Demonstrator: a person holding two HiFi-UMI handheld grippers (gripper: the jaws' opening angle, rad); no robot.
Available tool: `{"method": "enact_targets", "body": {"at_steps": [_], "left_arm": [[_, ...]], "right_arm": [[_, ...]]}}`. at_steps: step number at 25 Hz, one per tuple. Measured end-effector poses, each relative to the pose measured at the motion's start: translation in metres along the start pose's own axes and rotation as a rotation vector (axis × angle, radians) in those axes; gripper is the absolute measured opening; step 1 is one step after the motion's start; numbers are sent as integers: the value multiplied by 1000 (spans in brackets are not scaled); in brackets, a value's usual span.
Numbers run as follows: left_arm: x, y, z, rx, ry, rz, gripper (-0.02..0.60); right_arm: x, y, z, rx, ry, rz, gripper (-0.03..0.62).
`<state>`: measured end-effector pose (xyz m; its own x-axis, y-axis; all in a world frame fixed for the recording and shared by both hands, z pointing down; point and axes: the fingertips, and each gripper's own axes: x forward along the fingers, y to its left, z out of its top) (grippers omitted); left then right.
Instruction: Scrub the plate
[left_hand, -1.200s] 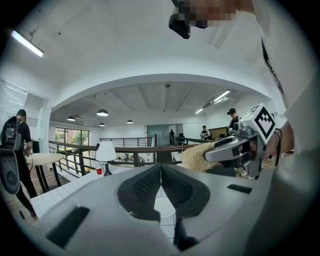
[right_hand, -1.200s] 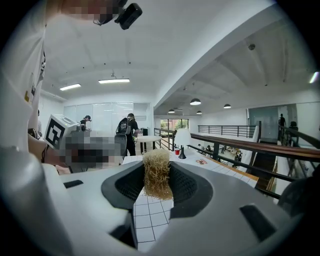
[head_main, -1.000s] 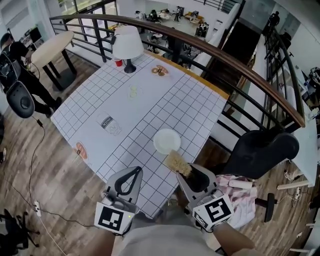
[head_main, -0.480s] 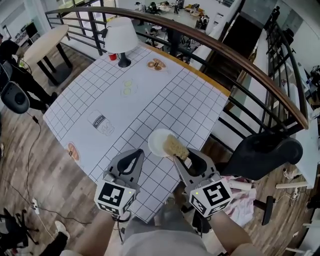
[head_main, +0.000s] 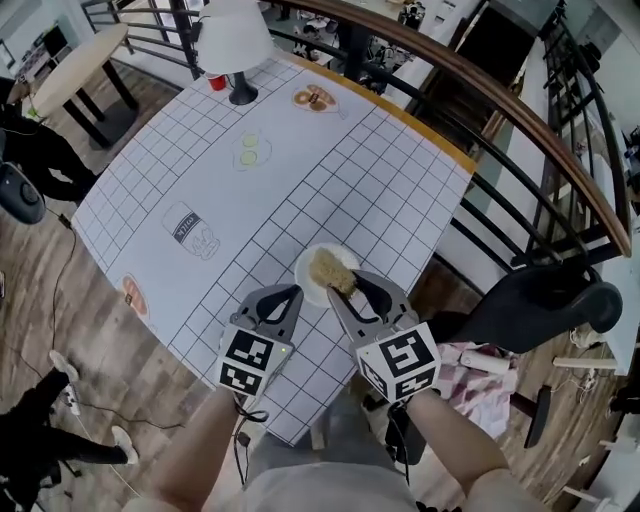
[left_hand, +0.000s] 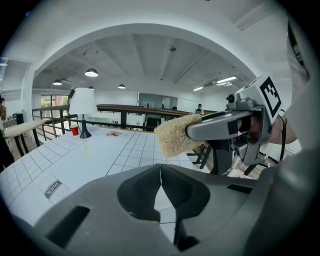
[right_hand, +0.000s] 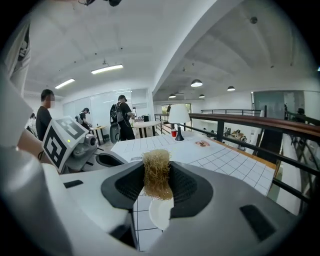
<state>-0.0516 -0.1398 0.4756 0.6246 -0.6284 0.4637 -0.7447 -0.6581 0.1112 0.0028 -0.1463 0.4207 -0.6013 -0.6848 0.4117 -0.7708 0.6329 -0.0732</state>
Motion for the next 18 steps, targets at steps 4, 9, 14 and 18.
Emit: {"method": "enact_targets", "body": {"at_steps": [4, 9, 14, 18], "left_arm": [[24, 5, -23, -34, 55, -7, 15], [49, 16, -50, -4, 149, 3, 15], [68, 14, -80, -24, 244, -58, 15], [83, 20, -97, -7, 294, -52, 15]], "right_arm": [[22, -10, -22, 35, 33, 6, 135], [50, -15, -45, 58, 65, 17, 135], [73, -20, -67, 77, 96, 25, 135], [92, -25, -89, 75, 144, 22, 135]]}}
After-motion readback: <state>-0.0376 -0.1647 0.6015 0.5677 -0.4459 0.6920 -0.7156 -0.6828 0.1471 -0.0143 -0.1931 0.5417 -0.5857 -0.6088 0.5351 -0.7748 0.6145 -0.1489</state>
